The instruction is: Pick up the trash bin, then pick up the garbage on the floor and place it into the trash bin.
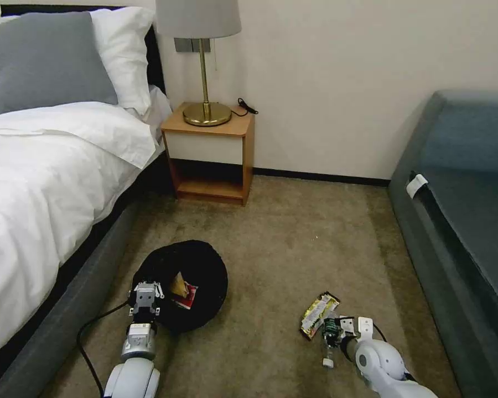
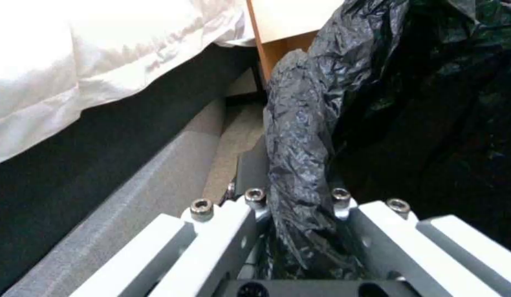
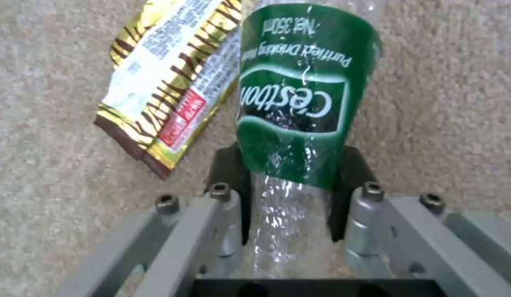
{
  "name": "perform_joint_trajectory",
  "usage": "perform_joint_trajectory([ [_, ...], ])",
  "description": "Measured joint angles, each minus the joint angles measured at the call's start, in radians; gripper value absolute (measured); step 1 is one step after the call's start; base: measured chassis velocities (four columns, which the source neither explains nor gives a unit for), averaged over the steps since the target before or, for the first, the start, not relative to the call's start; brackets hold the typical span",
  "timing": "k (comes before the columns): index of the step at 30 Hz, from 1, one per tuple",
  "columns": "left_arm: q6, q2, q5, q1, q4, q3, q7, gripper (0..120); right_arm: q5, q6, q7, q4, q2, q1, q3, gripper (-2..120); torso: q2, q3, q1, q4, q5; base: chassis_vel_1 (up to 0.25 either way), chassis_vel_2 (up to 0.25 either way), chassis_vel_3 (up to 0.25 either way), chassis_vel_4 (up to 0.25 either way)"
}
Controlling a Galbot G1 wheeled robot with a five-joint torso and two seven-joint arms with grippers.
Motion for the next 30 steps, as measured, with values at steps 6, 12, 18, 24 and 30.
perform_joint_trajectory([
  [6, -0.014, -0.001, 0.001, 0.01, -0.002, -0.004, 0.0, 4, -0.047, 0.013, -0.011, 0.015, 0.003, -0.02, 0.015, 20, 0.0, 0.0, 0.0, 0.0, 0.0001, 0.0, 0.0, 0.0, 0.0],
  [12, -0.025, 0.001, 0.005, 0.018, -0.012, -0.004, 0.0, 4, -0.064, 0.032, -0.014, 0.032, 0.0, -0.03, 0.029, 20, 0.0, 0.0, 0.0, 0.0, 0.0, 0.0, 0.0, 0.0, 0.0],
  [18, -0.032, 0.004, 0.007, 0.026, -0.028, -0.007, -0.002, 4, -0.132, 0.095, -0.028, 0.039, 0.01, -0.041, 0.051, 20, 0.0, 0.0, 0.0, -0.0001, 0.0, 0.0, 0.0, 0.0, 0.0],
  [24, -0.041, 0.003, 0.015, 0.034, -0.041, -0.003, -0.003, 4, -0.177, 0.187, -0.04, 0.061, 0.022, -0.042, 0.063, 20, 0.0, 0.0, 0.0, -0.0001, 0.0, 0.0, 0.0, 0.0, 0.0],
  [30, -0.046, -0.006, 0.034, 0.05, -0.06, 0.011, -0.014, 4, -0.233, 0.341, -0.056, 0.094, 0.049, 0.001, 0.069, 20, 0.0, 0.0, 0.0, 0.0, 0.0, 0.0, 0.0, 0.0, 0.0],
])
